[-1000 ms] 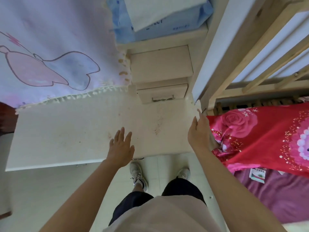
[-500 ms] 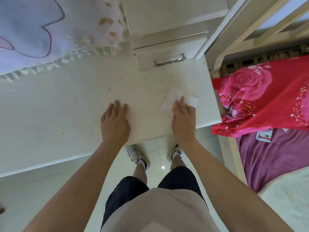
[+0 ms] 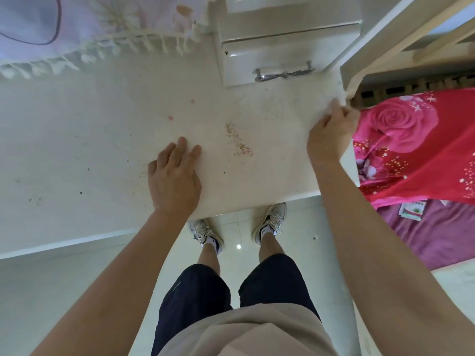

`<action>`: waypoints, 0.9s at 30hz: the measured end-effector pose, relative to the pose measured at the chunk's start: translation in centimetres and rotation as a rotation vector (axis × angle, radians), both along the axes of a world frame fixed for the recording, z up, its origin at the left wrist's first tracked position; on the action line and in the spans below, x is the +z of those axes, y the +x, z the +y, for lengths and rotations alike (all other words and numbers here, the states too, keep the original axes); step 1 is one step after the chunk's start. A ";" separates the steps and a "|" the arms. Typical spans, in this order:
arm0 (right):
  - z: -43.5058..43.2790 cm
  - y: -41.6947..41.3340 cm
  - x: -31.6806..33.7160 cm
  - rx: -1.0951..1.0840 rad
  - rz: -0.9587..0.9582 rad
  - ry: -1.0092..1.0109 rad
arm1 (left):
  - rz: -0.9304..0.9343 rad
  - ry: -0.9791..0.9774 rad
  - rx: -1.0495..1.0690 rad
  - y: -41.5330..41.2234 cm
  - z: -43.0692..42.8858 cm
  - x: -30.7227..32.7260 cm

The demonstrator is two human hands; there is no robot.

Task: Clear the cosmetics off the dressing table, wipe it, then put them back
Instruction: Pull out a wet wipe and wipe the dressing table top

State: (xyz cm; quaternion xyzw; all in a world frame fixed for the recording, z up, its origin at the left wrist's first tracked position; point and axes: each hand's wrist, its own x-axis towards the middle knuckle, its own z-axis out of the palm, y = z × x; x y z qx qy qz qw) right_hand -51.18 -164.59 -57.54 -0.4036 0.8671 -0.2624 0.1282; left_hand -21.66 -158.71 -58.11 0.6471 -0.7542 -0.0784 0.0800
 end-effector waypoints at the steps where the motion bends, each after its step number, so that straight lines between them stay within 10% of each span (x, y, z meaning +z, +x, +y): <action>1: 0.2 0.8 -0.5 0.032 0.020 0.061 | -0.003 -0.002 0.004 0.0 0.0 -0.1; 8: 2.3 13.5 0.4 0.746 -0.092 -0.016 | 0.006 0.054 -0.005 0.2 0.1 0.4; 13: 0.2 6.5 1.3 0.271 -0.133 -0.264 | 0.000 0.069 -0.014 0.3 0.1 0.4; 19: -3.8 0.6 -0.5 -0.098 0.010 0.080 | -0.020 0.062 -0.039 0.6 0.1 0.3; 27: -2.0 13.5 -0.4 0.869 0.052 0.086 | 0.036 0.084 0.009 0.5 0.0 0.6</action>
